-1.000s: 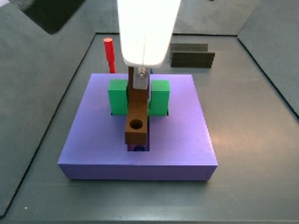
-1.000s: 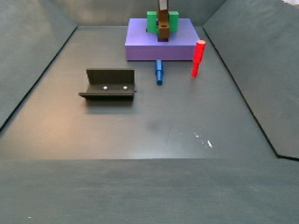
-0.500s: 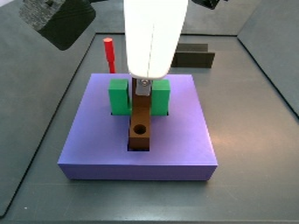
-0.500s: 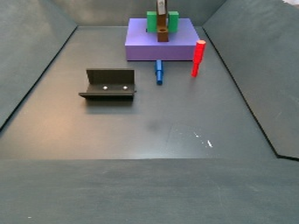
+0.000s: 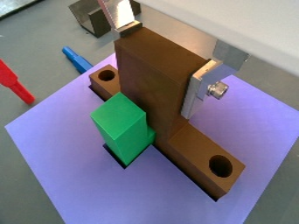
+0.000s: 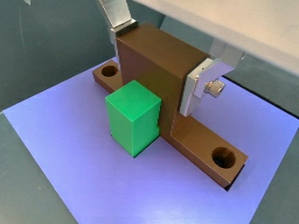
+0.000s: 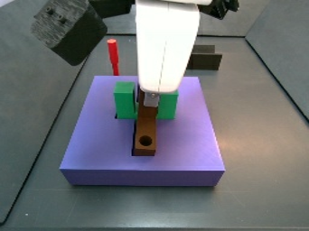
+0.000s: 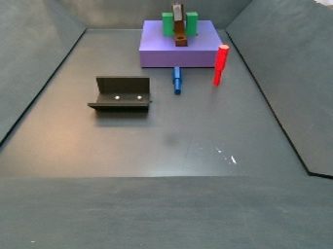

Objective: Pick up the brown object. Move up. Place the brown object on the fixture. Regrasp the brown object. Move to above the board. Insert the brown object.
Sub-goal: Insert the brown object.

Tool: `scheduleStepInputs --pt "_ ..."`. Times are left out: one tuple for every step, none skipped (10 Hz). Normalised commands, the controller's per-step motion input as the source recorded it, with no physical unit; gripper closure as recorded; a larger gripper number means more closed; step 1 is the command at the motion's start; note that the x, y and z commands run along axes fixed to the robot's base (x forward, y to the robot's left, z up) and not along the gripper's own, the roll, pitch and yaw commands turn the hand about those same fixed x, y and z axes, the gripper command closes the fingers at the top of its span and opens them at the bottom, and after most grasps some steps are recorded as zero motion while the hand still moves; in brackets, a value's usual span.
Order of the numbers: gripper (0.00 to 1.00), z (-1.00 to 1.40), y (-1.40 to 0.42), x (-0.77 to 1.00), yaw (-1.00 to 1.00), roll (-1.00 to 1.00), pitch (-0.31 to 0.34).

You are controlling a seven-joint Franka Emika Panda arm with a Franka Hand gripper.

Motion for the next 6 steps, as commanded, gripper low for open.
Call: scheduleStepInputs --pt "1.00 -0.49 0.00 0.01 0.00 -0.06 -0.051" --pt "1.00 -0.70 0.00 0.00 0.00 -0.13 -0.163" --pt "1.00 -0.60 0.00 0.00 0.00 -0.10 -0.103" --pt "1.00 0.00 0.00 0.00 0.00 0.02 0.000" --pt "1.00 0.00 0.00 0.00 0.00 0.04 0.000" --pt "1.00 0.00 0.00 0.00 0.00 0.01 0.000"
